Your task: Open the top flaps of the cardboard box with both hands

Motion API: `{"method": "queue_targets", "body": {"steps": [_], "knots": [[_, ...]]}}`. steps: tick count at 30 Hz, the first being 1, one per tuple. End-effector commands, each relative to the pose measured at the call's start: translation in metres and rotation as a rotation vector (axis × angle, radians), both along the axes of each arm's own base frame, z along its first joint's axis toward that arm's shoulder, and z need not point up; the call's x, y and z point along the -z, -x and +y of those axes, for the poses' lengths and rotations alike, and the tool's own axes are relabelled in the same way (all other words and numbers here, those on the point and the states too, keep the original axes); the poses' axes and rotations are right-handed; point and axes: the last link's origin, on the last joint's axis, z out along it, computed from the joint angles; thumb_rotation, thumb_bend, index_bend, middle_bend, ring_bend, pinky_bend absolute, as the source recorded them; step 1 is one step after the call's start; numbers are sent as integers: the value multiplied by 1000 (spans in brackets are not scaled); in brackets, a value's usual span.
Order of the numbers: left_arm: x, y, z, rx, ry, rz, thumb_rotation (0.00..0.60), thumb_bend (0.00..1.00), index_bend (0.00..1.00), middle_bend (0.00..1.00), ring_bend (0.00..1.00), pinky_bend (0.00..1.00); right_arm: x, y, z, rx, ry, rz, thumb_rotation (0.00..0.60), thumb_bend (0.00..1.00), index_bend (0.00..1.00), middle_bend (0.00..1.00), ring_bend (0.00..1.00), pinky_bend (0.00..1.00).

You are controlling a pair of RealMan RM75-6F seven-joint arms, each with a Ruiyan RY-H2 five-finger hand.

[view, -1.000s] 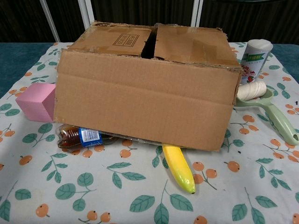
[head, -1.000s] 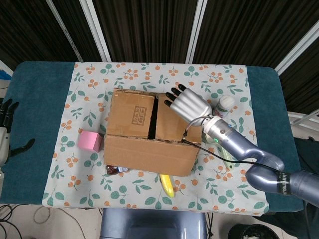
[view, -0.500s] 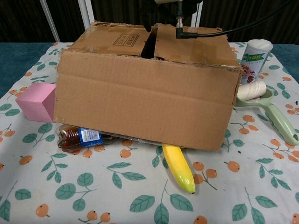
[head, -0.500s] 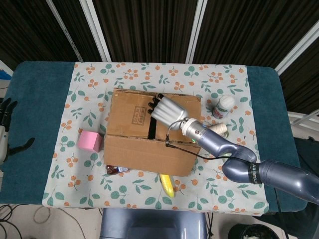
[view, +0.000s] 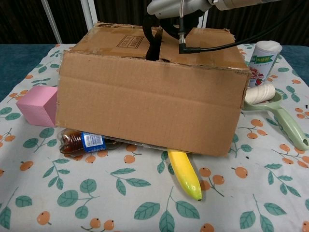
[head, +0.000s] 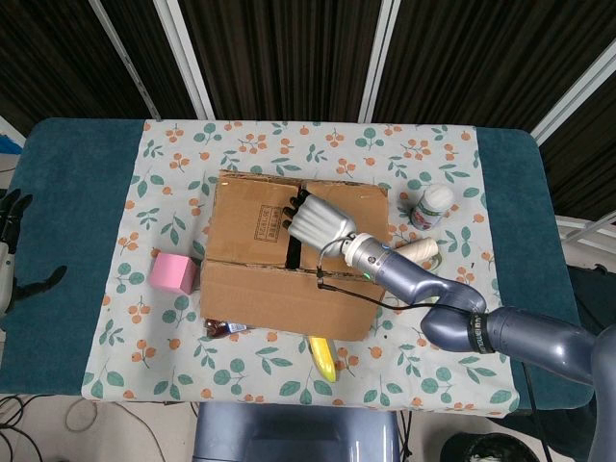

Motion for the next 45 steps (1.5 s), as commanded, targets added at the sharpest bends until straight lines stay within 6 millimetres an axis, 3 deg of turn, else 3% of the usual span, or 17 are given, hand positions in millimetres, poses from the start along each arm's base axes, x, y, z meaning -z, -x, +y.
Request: {"method": "queue_targets", "body": {"steps": [1, 10, 21, 45], "knots": [[0, 0, 0, 0, 0, 0, 600, 166, 22, 0, 15, 84, 2, -1, 0, -5, -2, 2, 600, 1000, 348, 253, 222, 261], [-1, 2, 1, -16, 1, 1, 600, 166, 22, 0, 15, 86, 6, 3, -1, -44, 24, 62, 600, 1000, 395, 295, 222, 260], [-3, 0, 0, -3, 7, -2, 600, 166, 19, 0, 5, 86, 1, 7, 1, -93, 73, 100, 600, 1000, 524, 358, 226, 260], [-4, -9, -3, 29, 18, -14, 600, 166, 19, 0, 5, 95, -58, -1, 10, -135, 180, 160, 600, 1000, 544, 377, 227, 258]]}}
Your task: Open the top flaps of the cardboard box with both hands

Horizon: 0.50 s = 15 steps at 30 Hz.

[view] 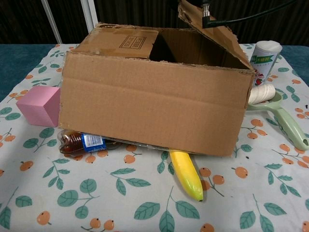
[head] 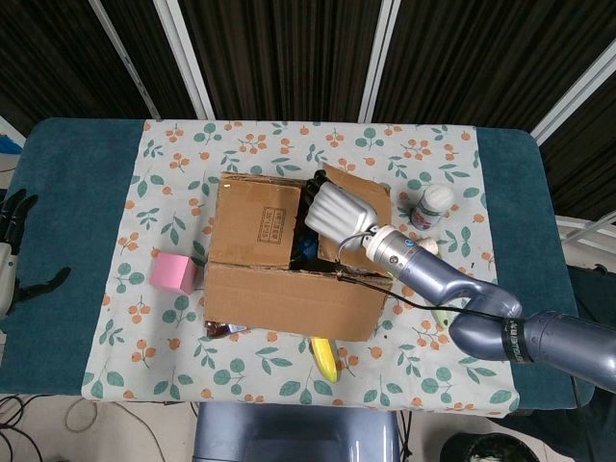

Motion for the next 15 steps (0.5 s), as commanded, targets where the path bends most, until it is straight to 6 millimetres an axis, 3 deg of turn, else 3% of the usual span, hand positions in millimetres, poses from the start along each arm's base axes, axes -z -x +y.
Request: {"method": "queue_targets", "body": {"steps": [1, 15], "knots": [[-1, -1, 0, 3, -2, 0, 600, 166, 19, 0, 5, 95, -5, 1, 2, 2, 6, 10, 600, 1000, 544, 377, 227, 258], [0, -6, -3, 18, 11, -12, 600, 166, 19, 0, 5, 95, -30, 10, 10, 17, 56, 21, 600, 1000, 544, 377, 227, 257]]}}
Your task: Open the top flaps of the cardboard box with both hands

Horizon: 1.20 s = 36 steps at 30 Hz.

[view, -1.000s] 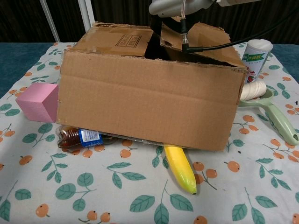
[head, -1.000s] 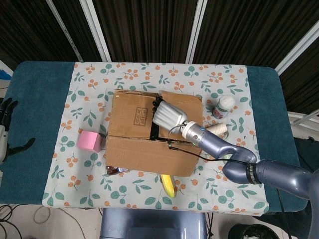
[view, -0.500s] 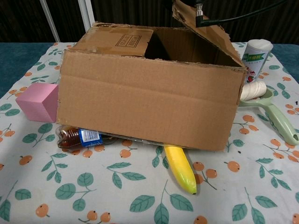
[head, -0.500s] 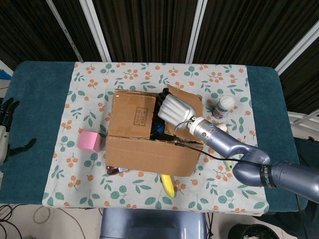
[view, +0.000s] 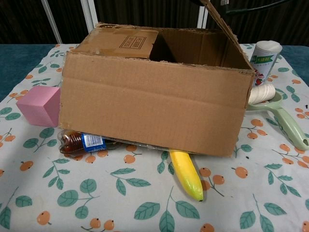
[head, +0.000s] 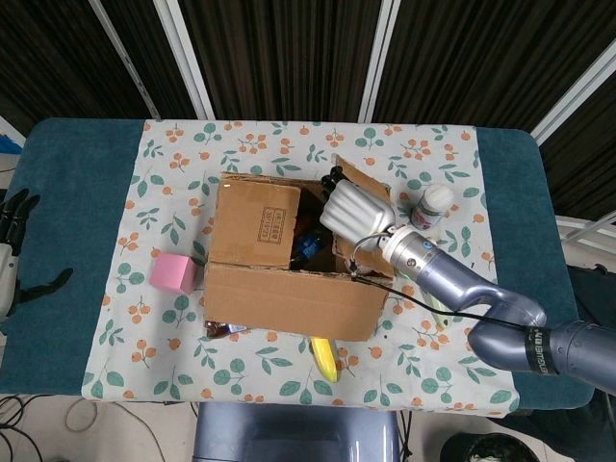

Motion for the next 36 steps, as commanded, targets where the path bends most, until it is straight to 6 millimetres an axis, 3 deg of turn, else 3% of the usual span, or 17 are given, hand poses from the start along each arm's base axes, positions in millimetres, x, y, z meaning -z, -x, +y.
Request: {"method": "queue_targets", "body": {"steps": [1, 23, 36], "knots": [[0, -1, 0, 2, 1, 1, 600, 166, 19, 0, 5, 95, -6, 2, 2, 2, 12, 0, 600, 1000, 544, 377, 227, 257], [1, -3, -2, 12, -1, 8, 600, 166, 19, 0, 5, 95, -41, -2, 9, -5, 68, 2, 600, 1000, 544, 376, 230, 257], [1, -4, -2, 17, -3, 9, 600, 166, 19, 0, 5, 95, -50, 9, 12, 53, 66, -46, 600, 1000, 544, 359, 227, 249]]}}
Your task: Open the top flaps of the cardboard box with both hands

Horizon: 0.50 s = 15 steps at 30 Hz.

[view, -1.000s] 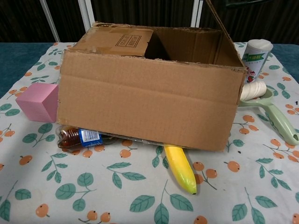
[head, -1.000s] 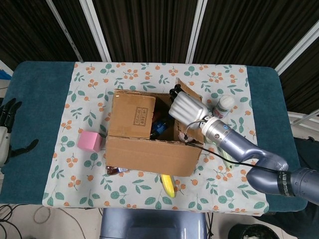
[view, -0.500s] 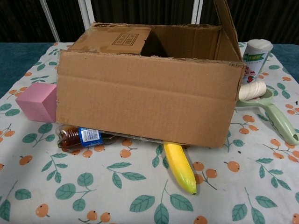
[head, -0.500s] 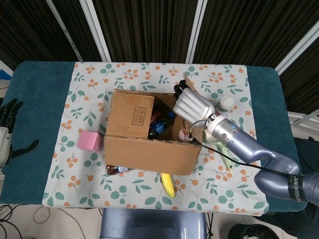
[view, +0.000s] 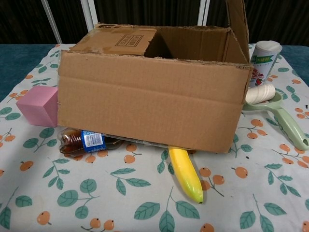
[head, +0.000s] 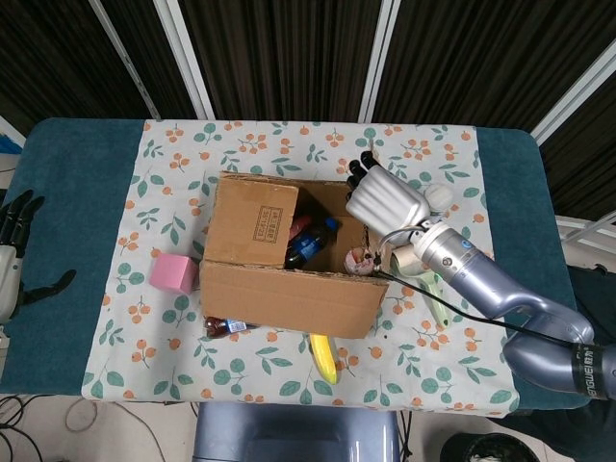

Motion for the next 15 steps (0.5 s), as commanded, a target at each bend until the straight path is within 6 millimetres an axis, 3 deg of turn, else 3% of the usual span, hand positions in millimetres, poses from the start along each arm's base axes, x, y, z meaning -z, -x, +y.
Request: {"method": "queue_targets", "body": {"steps": [1, 15], "knots": [[0, 0, 0, 1, -1, 0, 600, 166, 19, 0, 5, 95, -2, 2, 0, 6, 2, -8, 600, 1000, 544, 358, 227, 249], [0, -3, -2, 14, 1, 0, 600, 166, 19, 0, 5, 95, -13, 17, 6, 37, 14, -19, 600, 1000, 470, 331, 219, 243]]}}
